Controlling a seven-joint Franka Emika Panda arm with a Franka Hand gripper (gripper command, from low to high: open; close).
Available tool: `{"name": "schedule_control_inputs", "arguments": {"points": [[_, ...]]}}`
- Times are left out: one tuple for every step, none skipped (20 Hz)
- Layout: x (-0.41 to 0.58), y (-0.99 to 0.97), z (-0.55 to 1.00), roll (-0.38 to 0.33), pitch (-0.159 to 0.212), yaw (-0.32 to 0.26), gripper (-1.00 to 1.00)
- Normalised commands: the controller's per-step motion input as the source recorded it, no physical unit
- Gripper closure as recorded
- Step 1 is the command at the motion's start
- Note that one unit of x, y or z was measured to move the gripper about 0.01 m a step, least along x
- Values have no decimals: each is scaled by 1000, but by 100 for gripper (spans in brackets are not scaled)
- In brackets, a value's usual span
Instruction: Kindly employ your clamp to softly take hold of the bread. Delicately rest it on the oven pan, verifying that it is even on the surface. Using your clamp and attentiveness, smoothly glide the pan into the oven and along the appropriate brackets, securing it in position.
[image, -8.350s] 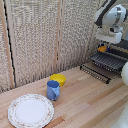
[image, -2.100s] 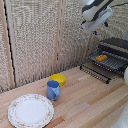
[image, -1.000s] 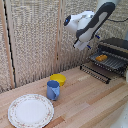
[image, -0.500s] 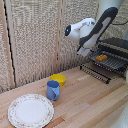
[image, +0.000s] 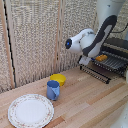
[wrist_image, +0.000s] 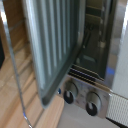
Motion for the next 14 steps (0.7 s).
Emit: {"name": "schedule_control_inputs", "arguments": {"points": [[-306,0,-537,-180,-5,230,-100],[-329,0,-449,-176,-19,224,-100],[-343,0,-346,-160,-38,224,-100],[-360,-69,-163,-139,-46,213,-100],[-340,-197,0,-104,-50,204,-100],[-311,-386,49,-45,-71,176,-100],[-326,-471,180,-23,-84,164,-100],[-377,-466,246,-45,-83,159,-100],[-377,-474,237,-41,-83,160,-100],[-349,-483,194,-34,-79,164,-100],[-334,-434,140,-49,-69,198,-100],[-354,-437,137,-52,-57,203,-100],[-311,-454,106,-41,-45,207,-100],[-323,-451,31,-39,-25,207,-100]]}}
